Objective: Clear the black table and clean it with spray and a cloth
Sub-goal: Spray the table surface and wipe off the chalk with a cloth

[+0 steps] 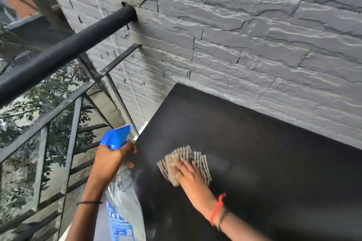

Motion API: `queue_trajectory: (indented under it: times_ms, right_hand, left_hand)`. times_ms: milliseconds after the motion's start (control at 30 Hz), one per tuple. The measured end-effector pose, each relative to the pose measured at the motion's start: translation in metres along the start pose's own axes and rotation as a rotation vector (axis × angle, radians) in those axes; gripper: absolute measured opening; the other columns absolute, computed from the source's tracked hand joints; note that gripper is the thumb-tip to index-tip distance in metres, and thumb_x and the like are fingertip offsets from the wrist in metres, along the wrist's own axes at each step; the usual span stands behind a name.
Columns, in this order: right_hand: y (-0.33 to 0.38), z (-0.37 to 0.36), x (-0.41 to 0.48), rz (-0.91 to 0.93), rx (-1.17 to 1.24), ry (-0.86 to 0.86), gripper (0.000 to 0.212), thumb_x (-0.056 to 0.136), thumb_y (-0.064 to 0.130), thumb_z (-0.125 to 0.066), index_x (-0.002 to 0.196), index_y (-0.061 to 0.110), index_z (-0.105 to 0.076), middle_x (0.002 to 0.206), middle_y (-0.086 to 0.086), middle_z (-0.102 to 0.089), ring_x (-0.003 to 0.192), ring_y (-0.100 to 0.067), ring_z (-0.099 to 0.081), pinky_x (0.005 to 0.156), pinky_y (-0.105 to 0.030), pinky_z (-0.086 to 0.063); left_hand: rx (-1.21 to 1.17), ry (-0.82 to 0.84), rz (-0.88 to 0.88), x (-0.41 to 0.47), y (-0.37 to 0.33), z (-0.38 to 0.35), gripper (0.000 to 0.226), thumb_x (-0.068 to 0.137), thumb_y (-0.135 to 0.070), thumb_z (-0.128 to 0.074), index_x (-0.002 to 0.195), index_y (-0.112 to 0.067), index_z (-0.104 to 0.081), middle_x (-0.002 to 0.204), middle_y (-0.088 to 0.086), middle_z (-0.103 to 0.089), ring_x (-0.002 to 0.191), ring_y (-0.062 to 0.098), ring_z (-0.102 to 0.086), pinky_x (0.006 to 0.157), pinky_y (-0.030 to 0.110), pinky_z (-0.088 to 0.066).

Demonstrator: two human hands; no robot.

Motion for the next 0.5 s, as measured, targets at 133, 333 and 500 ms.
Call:
queue_trajectory:
  times_ms: [133, 333, 500]
  right_hand:
    - [-0.022, 0.004, -0.088, -0.046, -0.004, -0.070, 0.043, 0.102, 0.030, -0.017, 0.107, 0.023, -0.058, 0.126, 0.003, -0.057, 0.130, -0.015, -0.033, 0.110, -0.030, -0.018]
    - [-0.088, 0.038, -0.038, -0.323, 0.027, -0.039, 0.035, 0.093, 0.002, -0.039, 0.123, 0.000, -0.057, 0.140, -0.013, -0.045, 0.135, -0.031, -0.035, 0.113, -0.028, -0.016]
    - [-0.022, 0.021, 0.024, -0.328, 0.167, -0.056, 0.030, 0.082, 0.000, -0.051, 0.107, -0.004, -0.066, 0.130, -0.010, -0.054, 0.122, -0.028, -0.050, 0.110, -0.017, -0.018]
  left_hand:
    - [-0.029, -0.015, 0.008, -0.008, 0.006, 0.019, 0.006, 0.086, 0.005, -0.058, 0.080, 0.005, -0.057, 0.069, 0.017, -0.055, 0.048, 0.025, -0.046, 0.034, 0.018, -0.040]
    - [0.015, -0.008, 0.008, -0.028, 0.021, 0.050, 0.003, 0.084, 0.007, -0.058, 0.081, 0.006, -0.057, 0.066, 0.014, -0.054, 0.042, 0.024, -0.046, 0.034, 0.017, -0.039]
    - [0.053, -0.036, 0.009, -0.045, 0.035, 0.079, 0.009, 0.084, 0.004, -0.060, 0.084, 0.012, -0.057, 0.070, 0.018, -0.059, 0.032, 0.018, -0.049, 0.036, 0.017, -0.040]
Point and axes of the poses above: each hand's wrist, its own x-axis towards the middle knuckle, its own z-axis out of the back of the hand, y = z × x, the point moved 3 cm from there along x, towards the middle knuckle
